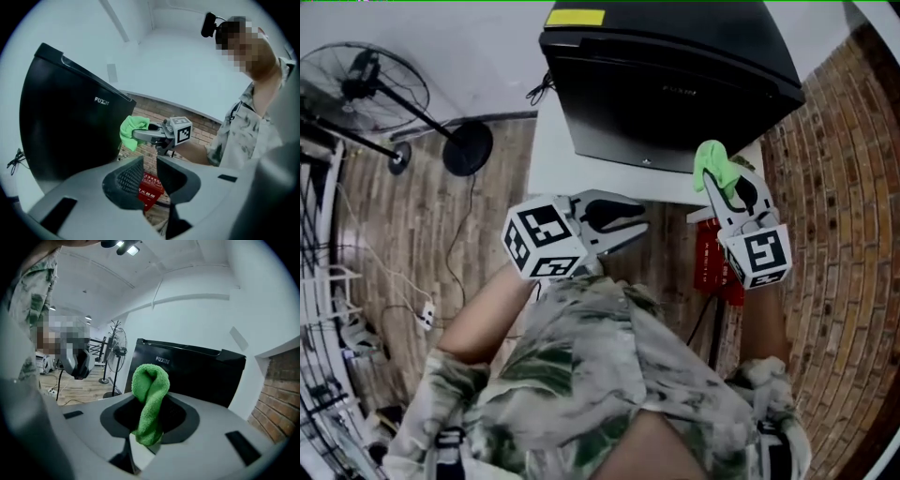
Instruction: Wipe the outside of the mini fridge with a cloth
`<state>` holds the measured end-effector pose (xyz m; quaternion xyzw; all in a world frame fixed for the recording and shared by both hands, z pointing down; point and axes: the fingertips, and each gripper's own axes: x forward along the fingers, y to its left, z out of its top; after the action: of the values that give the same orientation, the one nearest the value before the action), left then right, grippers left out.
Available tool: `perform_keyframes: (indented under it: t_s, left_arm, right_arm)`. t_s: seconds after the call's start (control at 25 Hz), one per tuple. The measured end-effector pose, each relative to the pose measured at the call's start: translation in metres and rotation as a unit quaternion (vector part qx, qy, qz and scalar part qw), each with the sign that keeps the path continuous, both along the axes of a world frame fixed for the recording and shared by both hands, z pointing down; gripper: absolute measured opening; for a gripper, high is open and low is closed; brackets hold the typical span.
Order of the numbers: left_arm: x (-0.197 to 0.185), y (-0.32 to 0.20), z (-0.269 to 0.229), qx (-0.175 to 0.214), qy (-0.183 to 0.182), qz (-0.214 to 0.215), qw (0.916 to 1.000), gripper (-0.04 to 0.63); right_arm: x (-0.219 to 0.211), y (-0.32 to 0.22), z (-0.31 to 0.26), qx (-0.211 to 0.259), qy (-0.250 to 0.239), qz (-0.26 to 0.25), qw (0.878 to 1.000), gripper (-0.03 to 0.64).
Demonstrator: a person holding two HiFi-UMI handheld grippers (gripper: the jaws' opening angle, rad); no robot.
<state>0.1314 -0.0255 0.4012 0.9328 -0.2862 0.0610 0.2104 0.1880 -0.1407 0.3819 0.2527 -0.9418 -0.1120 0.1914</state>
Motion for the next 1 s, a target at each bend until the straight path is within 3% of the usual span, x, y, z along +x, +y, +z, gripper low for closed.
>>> perform_keyframes:
  t_s: [0.28,0.52,0.76,1.0]
  left_arm:
    - [-0.052,0.026,0.004,0.002,0.010,-0.010,0.9999,0.095]
    - [-0.126,0.044,-0.003,0.026,0.013,0.049,0.9984,0.095]
    - [-0.231,0.074,-0.008,0.030,0.004,0.091,0.9954,0.095]
    - [-0.280,0.083,-0.004,0.019,0.017,0.116,0.9930,0.095]
  right_arm:
    - [-0.066,0.031,-0.003,0.010,0.000,-0.024,1.000,0.120]
    - [-0.145,0.048,-0.025,0.046,0.022,0.008,0.999,0.120]
    - [-0.253,0.073,-0.044,0.067,0.005,0.045,0.997,0.120]
    - [-0.321,0.083,-0.055,0.098,0.032,0.051,0.993,0.120]
